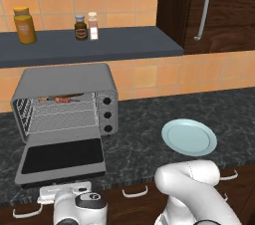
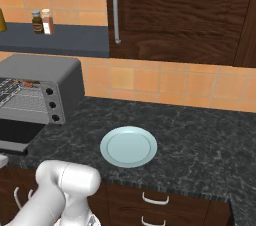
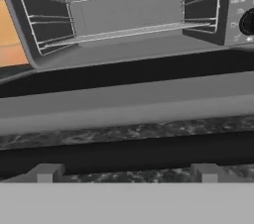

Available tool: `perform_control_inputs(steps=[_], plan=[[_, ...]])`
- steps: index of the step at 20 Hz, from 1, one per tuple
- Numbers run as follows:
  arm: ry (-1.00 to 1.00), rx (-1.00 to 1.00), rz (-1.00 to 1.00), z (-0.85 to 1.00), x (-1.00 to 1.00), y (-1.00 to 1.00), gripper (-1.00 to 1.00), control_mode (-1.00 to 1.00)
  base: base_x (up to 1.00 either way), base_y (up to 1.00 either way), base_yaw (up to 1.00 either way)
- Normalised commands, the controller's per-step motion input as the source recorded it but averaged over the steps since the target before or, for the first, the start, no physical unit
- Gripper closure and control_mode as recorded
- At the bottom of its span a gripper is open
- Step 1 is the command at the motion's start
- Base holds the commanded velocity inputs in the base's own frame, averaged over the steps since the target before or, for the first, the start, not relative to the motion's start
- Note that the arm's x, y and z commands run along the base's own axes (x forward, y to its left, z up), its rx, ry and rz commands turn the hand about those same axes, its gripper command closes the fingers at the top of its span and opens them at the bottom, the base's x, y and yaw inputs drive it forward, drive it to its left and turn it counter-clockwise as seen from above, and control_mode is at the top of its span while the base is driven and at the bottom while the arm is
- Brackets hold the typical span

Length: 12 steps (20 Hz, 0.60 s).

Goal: Pick up the kebab skewer and baguette bread, and place them inside the toaster oven. Close the toaster oven door and start by setting the timer.

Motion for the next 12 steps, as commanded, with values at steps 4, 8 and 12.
perform_control_inputs(steps=[4,8,12], plan=[[-0.10,0.03,0.00,0.66,0.16,-0.14,-1.00,-1.00,0.00,0.00,0.00],[-0.06,0.02,0.00,0.55,0.21,-0.17,-1.00,-1.00,0.00,0.00,0.00],[-0.01,0.01,0.00,0.24,0.11,-0.18,-1.00,-1.00,0.00,0.00,0.00]])
